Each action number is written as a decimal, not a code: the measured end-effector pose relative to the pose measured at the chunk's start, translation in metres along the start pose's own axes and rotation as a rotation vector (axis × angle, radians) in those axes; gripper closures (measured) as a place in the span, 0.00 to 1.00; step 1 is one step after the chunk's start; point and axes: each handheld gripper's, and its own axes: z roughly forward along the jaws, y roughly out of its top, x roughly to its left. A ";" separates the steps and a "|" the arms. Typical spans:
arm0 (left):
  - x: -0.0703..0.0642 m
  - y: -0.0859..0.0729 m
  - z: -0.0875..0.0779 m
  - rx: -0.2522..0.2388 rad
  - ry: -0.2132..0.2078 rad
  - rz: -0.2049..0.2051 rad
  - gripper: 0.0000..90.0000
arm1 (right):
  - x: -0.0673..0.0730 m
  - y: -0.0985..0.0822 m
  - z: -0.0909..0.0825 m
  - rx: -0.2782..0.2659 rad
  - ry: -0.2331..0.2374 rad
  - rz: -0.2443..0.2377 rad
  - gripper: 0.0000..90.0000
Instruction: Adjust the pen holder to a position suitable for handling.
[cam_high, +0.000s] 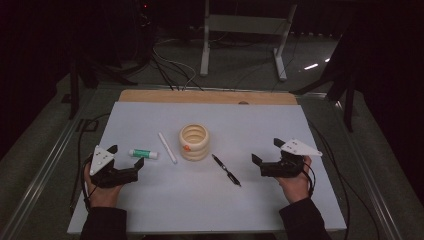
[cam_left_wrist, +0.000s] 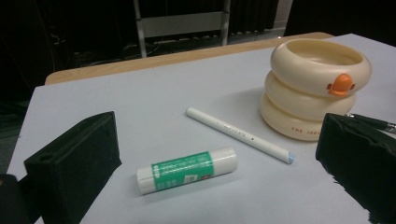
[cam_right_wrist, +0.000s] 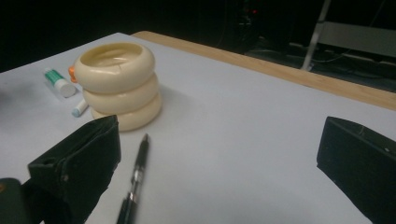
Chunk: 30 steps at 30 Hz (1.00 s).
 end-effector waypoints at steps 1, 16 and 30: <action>0.001 -0.001 0.000 0.005 0.006 0.007 0.00 | 0.001 0.003 0.004 0.011 0.004 0.000 0.00; 0.002 -0.006 0.003 0.007 0.039 0.009 0.00 | 0.016 0.039 0.049 0.132 0.053 -0.046 0.00; -0.002 -0.001 -0.002 -0.028 0.087 0.035 0.00 | 0.024 0.054 0.084 0.208 0.087 -0.093 0.00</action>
